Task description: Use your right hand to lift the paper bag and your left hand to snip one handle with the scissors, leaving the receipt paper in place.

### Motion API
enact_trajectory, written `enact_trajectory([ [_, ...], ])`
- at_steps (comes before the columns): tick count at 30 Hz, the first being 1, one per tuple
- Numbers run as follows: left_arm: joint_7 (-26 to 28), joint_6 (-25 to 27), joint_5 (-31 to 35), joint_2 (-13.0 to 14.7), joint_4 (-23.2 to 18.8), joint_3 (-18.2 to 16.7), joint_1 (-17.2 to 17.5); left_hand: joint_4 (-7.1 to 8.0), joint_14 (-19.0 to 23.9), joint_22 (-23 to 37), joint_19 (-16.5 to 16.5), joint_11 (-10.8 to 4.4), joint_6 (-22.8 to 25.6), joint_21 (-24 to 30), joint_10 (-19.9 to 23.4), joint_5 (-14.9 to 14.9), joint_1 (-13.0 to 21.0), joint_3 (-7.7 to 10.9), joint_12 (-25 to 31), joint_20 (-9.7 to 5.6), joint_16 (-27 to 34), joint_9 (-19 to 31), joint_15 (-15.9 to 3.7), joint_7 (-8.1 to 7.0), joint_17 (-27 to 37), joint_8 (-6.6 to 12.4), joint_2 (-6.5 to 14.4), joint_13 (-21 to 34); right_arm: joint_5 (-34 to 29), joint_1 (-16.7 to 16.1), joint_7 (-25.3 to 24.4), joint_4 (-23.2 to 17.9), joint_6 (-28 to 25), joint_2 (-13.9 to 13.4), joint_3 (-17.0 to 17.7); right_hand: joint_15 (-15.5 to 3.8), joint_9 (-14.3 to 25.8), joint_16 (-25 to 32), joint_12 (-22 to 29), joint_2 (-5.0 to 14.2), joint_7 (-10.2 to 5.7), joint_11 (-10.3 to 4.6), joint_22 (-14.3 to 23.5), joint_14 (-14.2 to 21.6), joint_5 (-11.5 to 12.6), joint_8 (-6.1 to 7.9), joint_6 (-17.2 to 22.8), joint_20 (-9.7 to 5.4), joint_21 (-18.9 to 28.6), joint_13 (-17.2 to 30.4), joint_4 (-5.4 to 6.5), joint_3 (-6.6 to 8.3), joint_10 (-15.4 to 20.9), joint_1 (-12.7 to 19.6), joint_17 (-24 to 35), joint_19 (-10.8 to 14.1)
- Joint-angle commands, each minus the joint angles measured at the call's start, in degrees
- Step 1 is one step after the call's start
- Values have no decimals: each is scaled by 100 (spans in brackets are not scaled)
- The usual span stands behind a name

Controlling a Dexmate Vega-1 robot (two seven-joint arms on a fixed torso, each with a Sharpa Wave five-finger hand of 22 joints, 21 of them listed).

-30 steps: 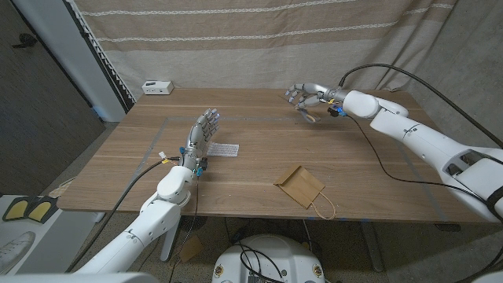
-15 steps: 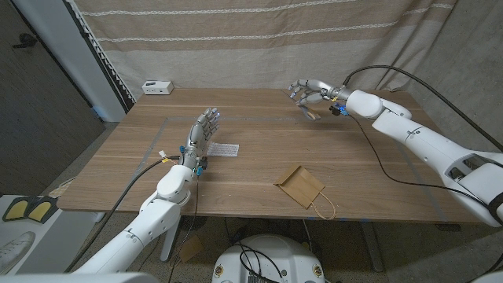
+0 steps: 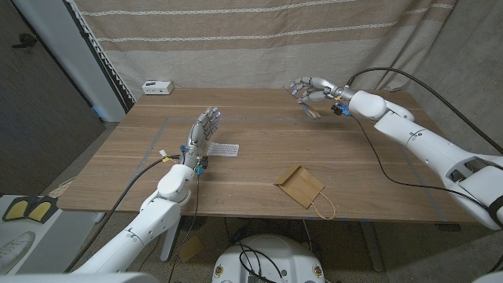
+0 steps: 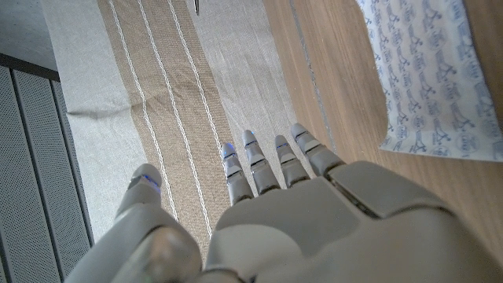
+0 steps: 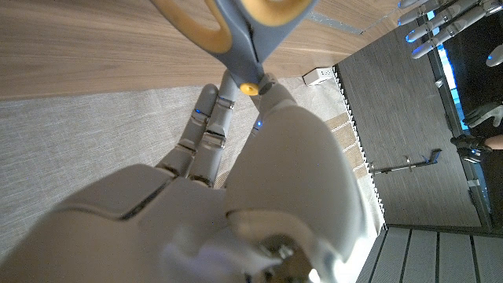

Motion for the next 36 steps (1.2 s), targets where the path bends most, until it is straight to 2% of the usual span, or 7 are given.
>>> enact_trajectory([
  [1, 10, -57, 25, -63, 89, 31, -7, 22, 39, 15, 35, 6, 63, 15, 40, 14, -12, -17, 23, -858, 4, 14, -1008, -3, 28, 2, 0, 20, 740, -135, 244, 213, 120, 143, 237, -1302, 6, 0, -17, -34, 2, 1, -5, 500, 46, -32, 49, -810, 52, 4, -16, 36, 69, 24, 1649, -49],
  [8, -39, -74, 10, -91, 191, 38, -94, 20, 39, 14, 37, -4, 61, 16, 52, 15, -10, -19, 27, -863, 4, 14, -1008, -13, 27, 1, 1, 20, 1246, -193, 355, 302, 84, 286, 413, -1302, -3, -2, 3, -35, -5, -3, -27, 509, 47, -45, 71, -812, 86, 16, -20, 40, 113, 24, 1675, -70],
  [11, -70, -87, -6, -109, 237, 44, -133, 19, 40, 14, 37, -7, 61, 15, 58, 15, -9, -20, 29, -866, 4, 14, -1007, -2, 27, 1, 1, 20, 1636, -224, 585, 361, 15, 374, 510, -1301, -7, -7, 6, -37, -11, -12, -37, 506, 46, -51, 82, -813, 104, 20, -22, 42, 121, 25, 1684, -80],
  [18, -183, -151, -28, -123, 324, 70, -192, 17, 38, 14, 36, -12, 59, 15, 71, 15, -6, -23, 33, -862, 3, 14, -1007, -9, 27, 0, 0, 19, 2110, -246, 858, 406, -171, 458, 634, -1303, -16, -51, 24, -32, -4, 7, -57, 472, 45, -68, 93, -813, 143, 35, -24, 49, 158, 27, 1667, -93],
  [24, -169, -187, -8, -112, 295, 62, -167, 15, 37, 14, 35, -11, 74, 14, 92, 16, -5, -26, 40, -862, 3, 14, -1007, 0, 27, 5, -3, 19, 2338, -416, 863, 120, -297, 381, 751, -1303, -29, -62, 29, -25, 0, 43, -93, 501, 41, -98, 99, -815, 195, 47, -24, 56, 170, 26, 1671, -124],
  [30, -159, -173, 17, -61, 199, 52, -124, 13, 41, 14, 33, -18, 85, 13, 95, 16, -4, -30, 39, -861, 4, 14, -1007, -2, 27, 9, -6, 19, 2381, -581, 734, -168, -347, 281, 827, -1303, -39, -68, 14, -25, -12, 0, -121, 524, 36, -124, 106, -819, 247, 54, -26, 60, 144, 27, 1681, -148],
  [36, -171, -161, 7, -32, 155, 38, -105, 12, 42, 14, 34, -18, 88, 14, 90, 16, -3, -33, 36, -860, 4, 14, -1008, 9, 27, 9, -7, 19, 2672, -747, 748, -285, -415, 296, 957, -1303, -48, -83, -14, -24, -13, -5, -146, 529, 29, -149, 104, -821, 295, 55, -26, 63, 95, 26, 1684, -166],
])
